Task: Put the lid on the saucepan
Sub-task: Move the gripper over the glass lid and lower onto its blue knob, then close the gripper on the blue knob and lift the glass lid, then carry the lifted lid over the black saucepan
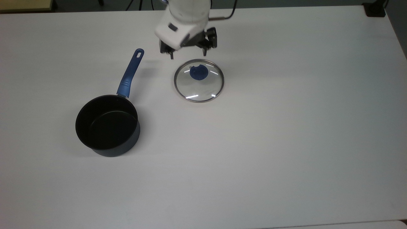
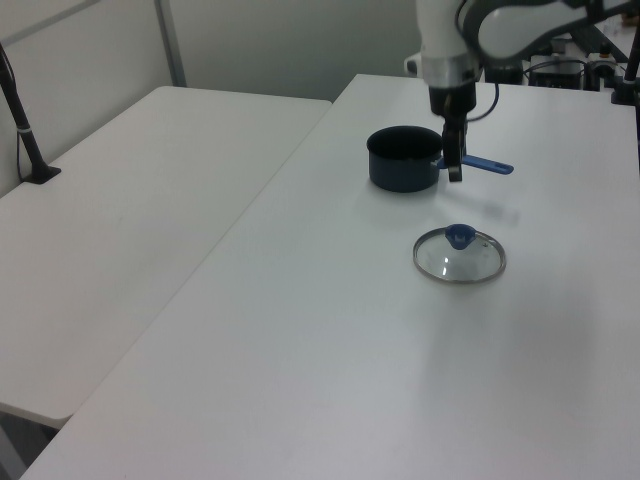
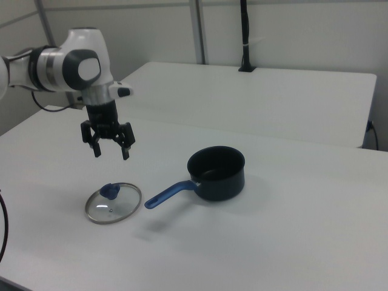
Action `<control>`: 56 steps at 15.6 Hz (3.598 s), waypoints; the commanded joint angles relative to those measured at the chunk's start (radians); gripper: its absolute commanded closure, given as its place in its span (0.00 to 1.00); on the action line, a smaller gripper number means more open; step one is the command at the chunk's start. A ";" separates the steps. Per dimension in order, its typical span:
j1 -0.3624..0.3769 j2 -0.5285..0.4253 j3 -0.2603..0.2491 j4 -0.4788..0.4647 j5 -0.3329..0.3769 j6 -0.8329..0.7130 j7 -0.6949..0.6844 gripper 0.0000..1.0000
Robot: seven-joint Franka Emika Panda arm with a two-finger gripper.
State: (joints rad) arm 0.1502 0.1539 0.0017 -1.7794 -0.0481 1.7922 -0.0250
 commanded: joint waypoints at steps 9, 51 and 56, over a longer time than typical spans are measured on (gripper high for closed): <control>0.075 0.049 0.009 -0.156 -0.019 0.130 -0.021 0.00; 0.055 -0.049 -0.005 -0.074 0.008 0.018 -0.012 0.49; 0.029 -0.050 -0.051 0.012 0.008 -0.023 -0.018 0.49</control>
State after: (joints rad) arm 0.1964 0.1177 -0.0113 -1.8268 -0.0583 1.8145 -0.0320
